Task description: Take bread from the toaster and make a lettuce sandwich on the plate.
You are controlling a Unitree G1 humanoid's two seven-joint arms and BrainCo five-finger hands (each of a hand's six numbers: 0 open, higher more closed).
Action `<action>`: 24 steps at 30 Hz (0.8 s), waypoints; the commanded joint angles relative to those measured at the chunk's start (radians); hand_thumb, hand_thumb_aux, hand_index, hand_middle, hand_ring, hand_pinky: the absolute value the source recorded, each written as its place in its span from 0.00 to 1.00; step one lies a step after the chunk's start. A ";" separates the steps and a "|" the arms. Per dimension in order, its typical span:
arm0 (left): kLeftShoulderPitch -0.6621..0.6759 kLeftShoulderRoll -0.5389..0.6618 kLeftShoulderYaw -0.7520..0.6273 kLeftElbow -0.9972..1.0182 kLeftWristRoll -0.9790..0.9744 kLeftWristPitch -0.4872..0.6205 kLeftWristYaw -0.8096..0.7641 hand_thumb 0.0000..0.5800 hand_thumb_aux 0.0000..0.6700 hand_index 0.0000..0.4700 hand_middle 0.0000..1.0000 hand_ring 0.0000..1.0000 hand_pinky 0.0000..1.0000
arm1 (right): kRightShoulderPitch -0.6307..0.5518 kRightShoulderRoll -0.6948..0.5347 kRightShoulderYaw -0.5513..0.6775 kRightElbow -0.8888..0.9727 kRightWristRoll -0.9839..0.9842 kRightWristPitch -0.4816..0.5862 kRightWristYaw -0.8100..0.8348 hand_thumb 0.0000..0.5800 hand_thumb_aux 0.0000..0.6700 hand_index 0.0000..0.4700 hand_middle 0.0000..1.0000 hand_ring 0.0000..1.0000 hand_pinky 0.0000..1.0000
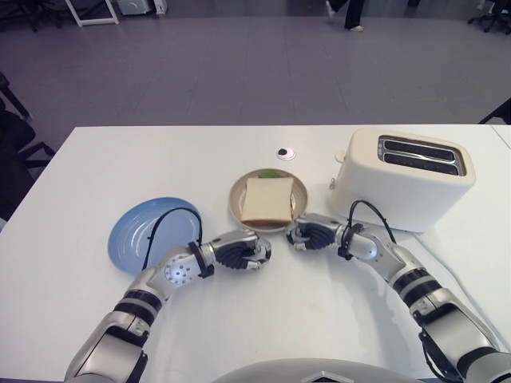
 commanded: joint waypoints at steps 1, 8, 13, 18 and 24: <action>-0.063 -0.033 0.063 0.029 0.064 0.003 0.169 0.64 0.40 0.40 0.78 0.78 0.78 | -0.048 0.045 -0.040 0.060 -0.010 -0.011 -0.146 1.00 1.00 1.00 1.00 1.00 1.00; -0.073 -0.067 0.133 -0.040 -0.066 -0.140 0.279 0.00 0.00 0.00 0.00 0.00 0.00 | -0.005 0.046 -0.144 -0.070 0.184 -0.154 -0.139 0.90 0.69 0.69 0.82 0.82 0.82; -0.044 -0.066 0.141 -0.144 -0.314 -0.224 0.204 0.00 0.00 0.00 0.00 0.00 0.00 | 0.069 0.028 -0.248 -0.244 0.401 -0.193 -0.066 0.00 0.00 0.00 0.00 0.00 0.00; -0.042 -0.088 0.184 -0.159 -0.375 -0.224 0.168 0.00 0.00 0.00 0.00 0.00 0.00 | 0.124 0.060 -0.316 -0.338 0.577 -0.249 -0.027 0.00 0.00 0.00 0.00 0.00 0.00; -0.045 -0.130 0.205 -0.166 -0.420 -0.226 0.123 0.00 0.00 0.00 0.00 0.00 0.00 | 0.147 0.077 -0.351 -0.369 0.636 -0.285 0.027 0.00 0.00 0.00 0.00 0.00 0.00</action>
